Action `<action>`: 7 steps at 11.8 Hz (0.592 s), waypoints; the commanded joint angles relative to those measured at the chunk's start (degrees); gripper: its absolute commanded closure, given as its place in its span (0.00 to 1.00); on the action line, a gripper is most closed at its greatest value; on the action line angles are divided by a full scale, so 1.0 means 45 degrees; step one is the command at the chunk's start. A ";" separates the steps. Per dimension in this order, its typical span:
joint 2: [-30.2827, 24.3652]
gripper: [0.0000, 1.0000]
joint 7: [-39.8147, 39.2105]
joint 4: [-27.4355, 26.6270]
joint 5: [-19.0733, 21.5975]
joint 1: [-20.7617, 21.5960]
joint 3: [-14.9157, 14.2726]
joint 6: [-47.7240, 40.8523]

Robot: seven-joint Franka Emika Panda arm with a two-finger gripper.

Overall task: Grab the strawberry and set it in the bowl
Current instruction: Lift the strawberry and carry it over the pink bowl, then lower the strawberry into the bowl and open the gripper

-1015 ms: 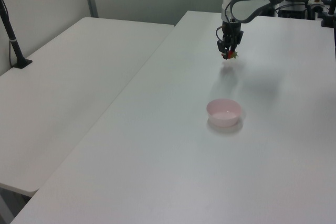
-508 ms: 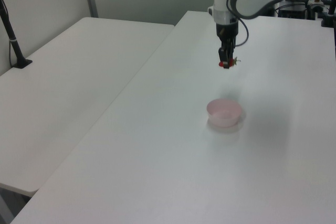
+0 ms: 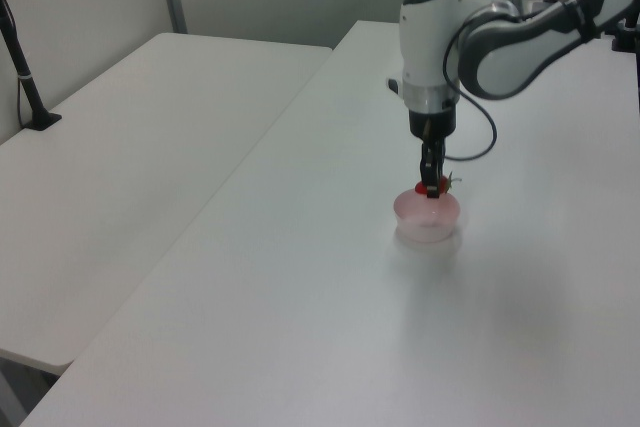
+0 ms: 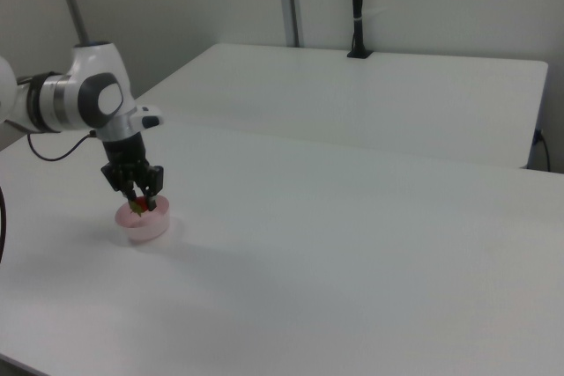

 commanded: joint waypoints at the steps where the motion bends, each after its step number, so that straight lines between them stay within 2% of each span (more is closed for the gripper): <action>1: -0.0043 0.73 0.0948 -0.1090 -0.0192 0.0155 0.0260 0.1695; 2: 0.0094 0.72 0.1278 -0.1052 -0.0192 0.0213 0.0260 0.1853; 3: 0.0134 0.64 0.1320 -0.1013 -0.0192 0.0156 0.0260 0.1855; 4: 0.0135 0.42 0.1321 -0.0993 -0.0192 0.0058 0.0260 0.1855; 5: 0.0019 0.00 0.1359 -0.0973 -0.0173 -0.0039 0.0260 0.1700; 7: -0.0449 0.00 0.1398 -0.0295 -0.0134 -0.0079 0.0144 0.0303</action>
